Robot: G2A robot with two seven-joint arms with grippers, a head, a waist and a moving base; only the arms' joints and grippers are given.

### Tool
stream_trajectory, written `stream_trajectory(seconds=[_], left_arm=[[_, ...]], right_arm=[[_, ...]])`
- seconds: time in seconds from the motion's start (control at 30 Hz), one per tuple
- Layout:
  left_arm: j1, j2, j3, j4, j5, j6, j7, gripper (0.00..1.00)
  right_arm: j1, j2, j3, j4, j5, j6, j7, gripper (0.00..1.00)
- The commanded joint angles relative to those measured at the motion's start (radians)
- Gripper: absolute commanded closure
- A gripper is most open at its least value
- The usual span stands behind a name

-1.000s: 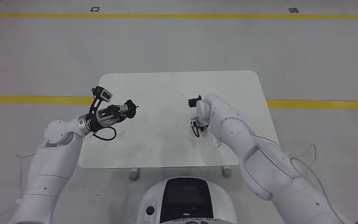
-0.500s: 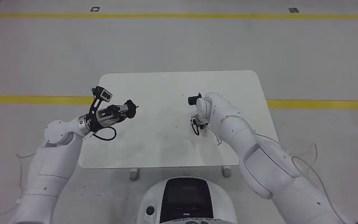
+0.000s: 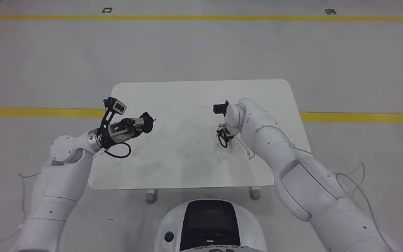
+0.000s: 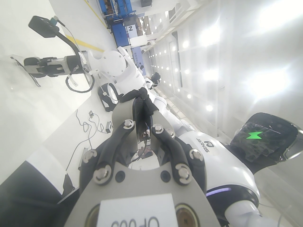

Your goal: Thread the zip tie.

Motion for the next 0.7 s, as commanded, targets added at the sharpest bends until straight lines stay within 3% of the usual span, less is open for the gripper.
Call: stream_trajectory(seconds=[0.0, 0.07, 0.33, 0.67], left_arm=[[0.000, 0.000, 0.000, 0.000, 0.000, 0.000, 0.000, 1.00], [0.000, 0.000, 0.000, 0.000, 0.000, 0.000, 0.000, 1.00], [0.000, 0.000, 0.000, 0.000, 0.000, 0.000, 0.000, 1.00], [0.000, 0.000, 0.000, 0.000, 0.000, 0.000, 0.000, 1.00]], right_arm=[[-0.007, 0.007, 0.007, -0.016, 0.001, 0.000, 0.004, 1.00], [-0.019, 0.010, 0.010, -0.016, -0.006, 0.037, -0.016, 1.00], [-0.021, 0.010, 0.011, -0.018, -0.004, 0.036, -0.023, 1.00], [-0.015, 0.058, 0.069, -0.081, 0.011, -0.026, 0.018, 1.00]])
